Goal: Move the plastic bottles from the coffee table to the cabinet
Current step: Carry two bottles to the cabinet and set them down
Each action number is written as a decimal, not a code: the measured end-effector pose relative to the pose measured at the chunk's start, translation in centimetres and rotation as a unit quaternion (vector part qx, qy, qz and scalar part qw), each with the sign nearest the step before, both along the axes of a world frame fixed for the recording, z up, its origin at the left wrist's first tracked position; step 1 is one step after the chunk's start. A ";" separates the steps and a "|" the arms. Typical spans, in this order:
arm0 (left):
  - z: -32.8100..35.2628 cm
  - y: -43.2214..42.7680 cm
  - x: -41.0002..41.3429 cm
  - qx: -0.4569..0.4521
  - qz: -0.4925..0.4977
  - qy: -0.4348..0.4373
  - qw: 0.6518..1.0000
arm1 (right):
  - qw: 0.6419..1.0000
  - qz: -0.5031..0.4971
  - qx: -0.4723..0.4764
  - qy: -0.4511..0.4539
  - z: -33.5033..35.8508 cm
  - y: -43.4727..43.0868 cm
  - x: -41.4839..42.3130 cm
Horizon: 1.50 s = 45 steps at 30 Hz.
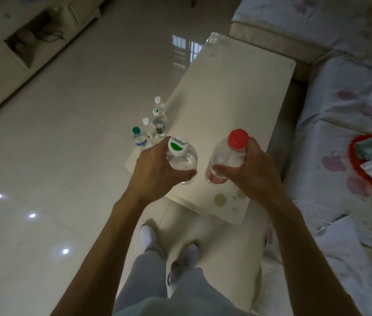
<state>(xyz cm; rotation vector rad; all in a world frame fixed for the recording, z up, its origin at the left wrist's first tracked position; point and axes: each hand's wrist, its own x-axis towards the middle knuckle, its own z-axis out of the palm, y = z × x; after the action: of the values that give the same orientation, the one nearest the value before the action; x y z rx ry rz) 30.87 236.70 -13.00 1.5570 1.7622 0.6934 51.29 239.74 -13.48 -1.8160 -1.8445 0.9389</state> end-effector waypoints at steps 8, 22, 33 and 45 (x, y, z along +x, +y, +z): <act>1.8 -3.5 -5.3 -0.014 0.079 0.026 0.996 | 0.996 0.071 -0.019 -0.041 0.5 0.1 -6.2; 3.2 -13.7 -20.0 0.004 0.230 0.028 0.973 | 0.983 0.184 -0.017 -0.008 2.5 -4.9 -22.7; 3.6 -21.2 -31.5 0.022 0.273 0.033 0.961 | 0.979 0.204 -0.002 -0.008 3.6 -10.2 -34.6; 1.8 -23.8 -37.1 -0.009 0.317 0.012 0.948 | 0.971 0.240 -0.017 -0.008 1.2 -11.2 -41.4</act>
<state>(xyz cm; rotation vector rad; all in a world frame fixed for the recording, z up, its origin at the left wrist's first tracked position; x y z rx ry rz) -6.23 212.86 -11.23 0.9674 2.3000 0.9526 9.92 228.59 -12.29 -1.4161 -2.3452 1.1192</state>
